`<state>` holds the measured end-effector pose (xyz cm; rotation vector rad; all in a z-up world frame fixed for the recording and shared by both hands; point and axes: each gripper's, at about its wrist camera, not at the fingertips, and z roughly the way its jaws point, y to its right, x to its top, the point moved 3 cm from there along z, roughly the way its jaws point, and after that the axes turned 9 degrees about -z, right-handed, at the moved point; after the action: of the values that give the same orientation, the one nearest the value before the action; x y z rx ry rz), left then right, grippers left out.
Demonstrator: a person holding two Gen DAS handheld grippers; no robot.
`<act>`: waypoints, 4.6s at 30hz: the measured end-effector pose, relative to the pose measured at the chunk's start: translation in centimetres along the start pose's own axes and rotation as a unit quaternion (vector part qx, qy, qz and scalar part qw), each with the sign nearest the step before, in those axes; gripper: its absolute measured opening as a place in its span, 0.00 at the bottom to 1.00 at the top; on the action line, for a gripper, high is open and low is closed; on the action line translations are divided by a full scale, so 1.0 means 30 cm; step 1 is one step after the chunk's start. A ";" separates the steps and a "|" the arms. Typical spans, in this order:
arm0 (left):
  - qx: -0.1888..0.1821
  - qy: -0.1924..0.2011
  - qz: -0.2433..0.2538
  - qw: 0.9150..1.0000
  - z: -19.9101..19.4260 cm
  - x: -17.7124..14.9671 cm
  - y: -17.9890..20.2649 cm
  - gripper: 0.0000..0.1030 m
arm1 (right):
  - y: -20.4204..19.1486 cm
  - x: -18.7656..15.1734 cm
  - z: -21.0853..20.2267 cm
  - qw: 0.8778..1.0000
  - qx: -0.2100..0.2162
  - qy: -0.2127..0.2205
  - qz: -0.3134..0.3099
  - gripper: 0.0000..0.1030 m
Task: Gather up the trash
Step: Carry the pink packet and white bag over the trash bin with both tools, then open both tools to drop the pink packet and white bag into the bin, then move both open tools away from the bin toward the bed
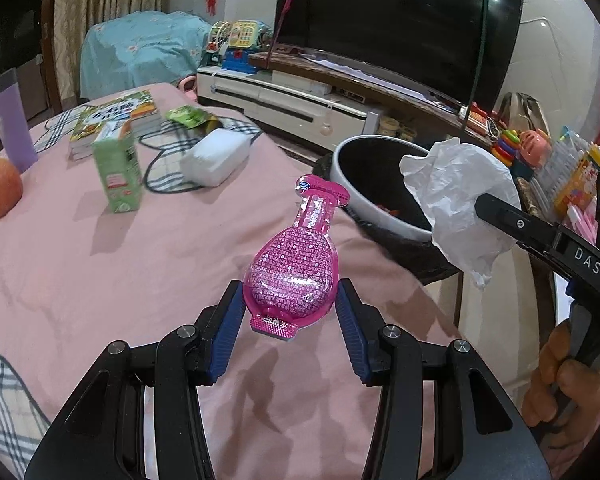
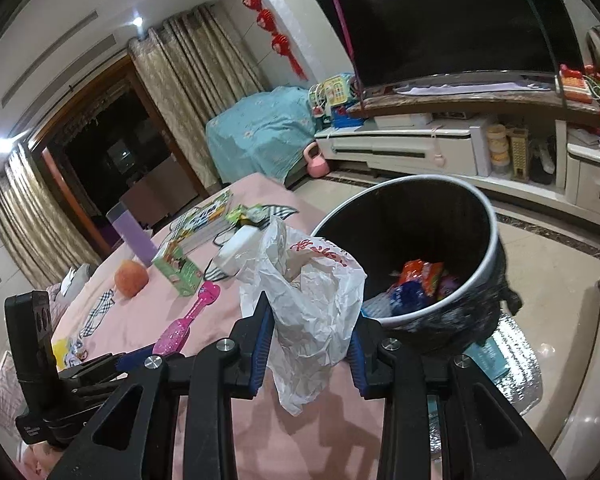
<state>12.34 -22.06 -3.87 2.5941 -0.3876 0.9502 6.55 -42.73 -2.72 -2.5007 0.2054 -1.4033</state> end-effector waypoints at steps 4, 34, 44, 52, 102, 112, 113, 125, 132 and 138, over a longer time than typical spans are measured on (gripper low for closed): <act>-0.003 0.000 0.010 1.000 0.012 0.013 0.042 0.45 | 0.034 0.000 -0.014 1.000 -0.006 0.003 0.005 0.33; -0.022 -0.009 0.051 0.998 0.127 0.127 0.223 0.45 | 0.183 0.080 -0.016 0.998 -0.057 0.007 0.004 0.33; -0.027 -0.014 0.066 0.997 0.186 0.184 0.281 0.45 | 0.212 0.129 0.030 0.997 -0.072 -0.013 -0.015 0.34; -0.026 -0.022 0.077 0.996 0.229 0.210 0.315 0.45 | 0.213 0.160 0.070 0.996 -0.078 -0.026 -0.036 0.34; 0.014 -0.006 -0.022 1.000 0.184 0.141 0.087 0.77 | 0.175 0.174 0.126 0.997 -0.061 -0.039 -0.017 0.76; 0.058 0.015 -0.099 0.993 0.052 0.048 -0.178 0.80 | -0.076 0.108 0.136 0.999 0.005 -0.031 -0.037 0.84; 0.062 0.015 -0.104 0.992 0.046 0.042 -0.196 0.80 | -0.102 0.099 0.144 0.999 0.010 -0.033 -0.041 0.84; 0.107 0.019 -0.154 0.982 -0.040 -0.053 -0.474 0.80 | -0.326 0.008 0.271 0.994 0.053 -0.073 -0.069 0.86; 0.112 0.013 -0.171 0.979 -0.026 -0.052 -0.538 0.80 | -0.413 -0.020 0.388 0.990 0.041 -0.094 -0.098 0.86; 0.107 0.014 -0.157 0.982 0.022 0.031 -0.537 0.80 | -0.399 -0.015 0.471 0.991 0.043 -0.104 -0.075 0.86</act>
<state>19.33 -7.92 -7.41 2.7166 0.1383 0.9583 18.30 -28.91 -6.56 -2.6128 -0.0843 -1.1637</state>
